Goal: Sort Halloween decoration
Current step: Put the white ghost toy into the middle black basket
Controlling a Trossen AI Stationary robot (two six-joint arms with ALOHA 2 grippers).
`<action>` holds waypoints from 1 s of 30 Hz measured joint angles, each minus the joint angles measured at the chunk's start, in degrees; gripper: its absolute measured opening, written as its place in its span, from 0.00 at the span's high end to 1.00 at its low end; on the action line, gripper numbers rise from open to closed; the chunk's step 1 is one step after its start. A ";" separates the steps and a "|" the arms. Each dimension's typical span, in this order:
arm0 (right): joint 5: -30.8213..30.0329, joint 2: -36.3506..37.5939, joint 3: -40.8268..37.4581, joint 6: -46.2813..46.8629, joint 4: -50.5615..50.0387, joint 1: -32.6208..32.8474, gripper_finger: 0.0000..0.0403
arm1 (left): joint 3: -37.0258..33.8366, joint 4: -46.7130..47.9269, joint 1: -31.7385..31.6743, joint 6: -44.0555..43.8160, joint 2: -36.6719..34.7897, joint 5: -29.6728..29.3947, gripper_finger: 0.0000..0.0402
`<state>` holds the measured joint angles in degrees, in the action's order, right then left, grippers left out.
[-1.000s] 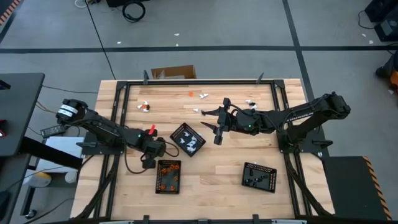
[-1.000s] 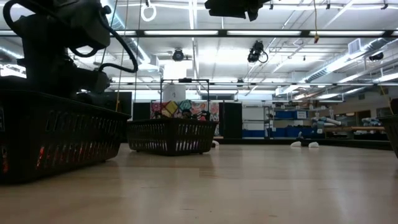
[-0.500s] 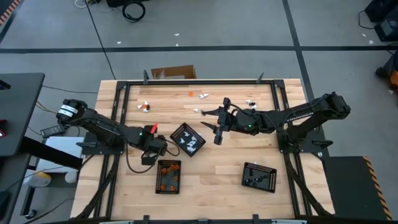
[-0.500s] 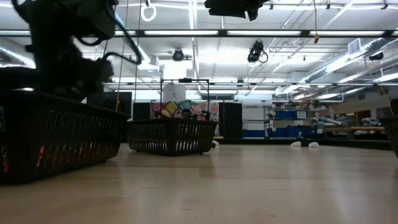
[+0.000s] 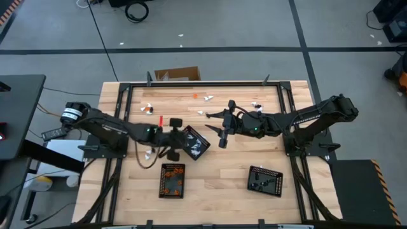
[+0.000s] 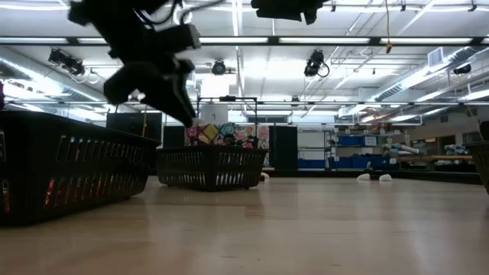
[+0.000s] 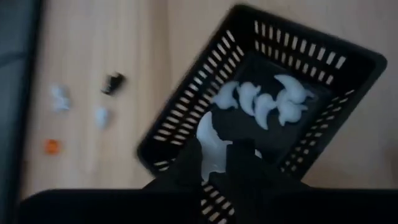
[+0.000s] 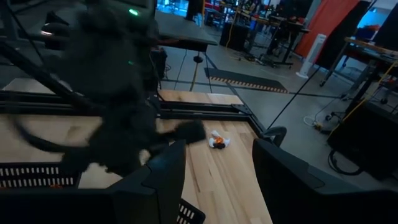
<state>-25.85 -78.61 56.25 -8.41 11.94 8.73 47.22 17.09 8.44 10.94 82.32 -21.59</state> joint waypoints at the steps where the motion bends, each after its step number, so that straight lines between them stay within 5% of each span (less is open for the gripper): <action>1: 0.00 0.00 0.00 -0.15 -0.01 0.15 0.53 | 0.00 -0.47 -0.99 -0.39 0.78 2.29 0.81; 6: 0.04 0.00 0.00 -0.69 -0.09 0.57 0.53 | 1.59 3.73 -2.61 -0.91 2.03 4.84 0.61; 11: 0.02 0.00 -0.02 -0.99 -0.50 0.57 0.53 | 7.11 18.58 -2.42 -4.66 -0.33 3.66 0.47; 18: -0.02 0.00 -0.02 -1.08 -1.67 0.57 0.53 | 4.72 34.82 -0.97 -18.84 -7.29 4.93 0.47; 24: -0.01 0.00 -0.02 -1.22 -1.22 0.39 0.53 | -1.37 42.58 -0.17 -38.55 -13.05 15.51 0.49; 30: 0.00 0.00 -0.02 -1.20 -0.96 0.35 0.53 | -5.96 42.19 3.57 -47.01 -13.79 21.04 0.49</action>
<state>-25.85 -78.61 56.23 -9.61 10.98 9.08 41.26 59.28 12.01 -36.07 68.53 -0.55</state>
